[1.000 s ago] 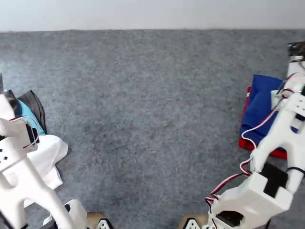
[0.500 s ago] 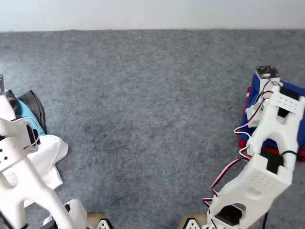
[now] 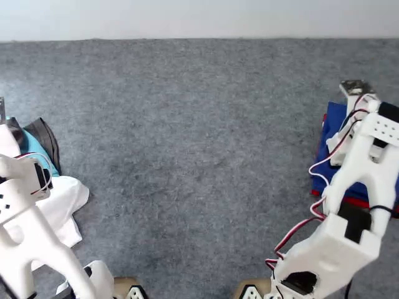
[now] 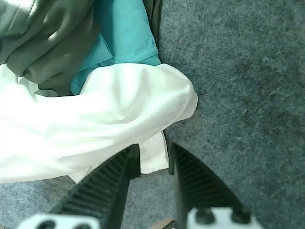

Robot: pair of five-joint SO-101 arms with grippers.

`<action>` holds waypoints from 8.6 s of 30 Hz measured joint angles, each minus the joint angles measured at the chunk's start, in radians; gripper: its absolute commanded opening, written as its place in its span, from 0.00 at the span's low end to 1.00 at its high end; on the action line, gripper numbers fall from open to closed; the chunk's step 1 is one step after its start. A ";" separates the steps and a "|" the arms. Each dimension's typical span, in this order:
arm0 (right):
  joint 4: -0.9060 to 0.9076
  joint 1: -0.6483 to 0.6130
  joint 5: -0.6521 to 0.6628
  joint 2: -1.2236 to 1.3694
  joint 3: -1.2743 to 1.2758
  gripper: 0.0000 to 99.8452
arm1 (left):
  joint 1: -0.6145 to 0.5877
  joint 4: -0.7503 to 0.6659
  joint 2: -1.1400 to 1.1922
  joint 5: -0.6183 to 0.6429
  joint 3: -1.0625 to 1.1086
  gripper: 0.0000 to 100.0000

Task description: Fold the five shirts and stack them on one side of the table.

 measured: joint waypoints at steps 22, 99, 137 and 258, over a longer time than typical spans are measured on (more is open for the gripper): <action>0.259 -0.051 -0.035 -0.333 0.140 0.01 | -0.058 -0.021 0.114 -0.379 0.147 0.26; 0.261 -0.124 -0.101 -0.844 0.568 0.01 | 0.970 -0.663 -0.064 -0.166 -0.184 0.01; -0.117 -0.664 -0.101 -0.377 0.534 0.01 | 0.295 -0.140 -0.074 -0.018 0.017 0.17; 0.219 -0.865 -0.098 0.601 -0.433 0.05 | 0.058 -0.120 -0.074 -0.018 0.054 0.17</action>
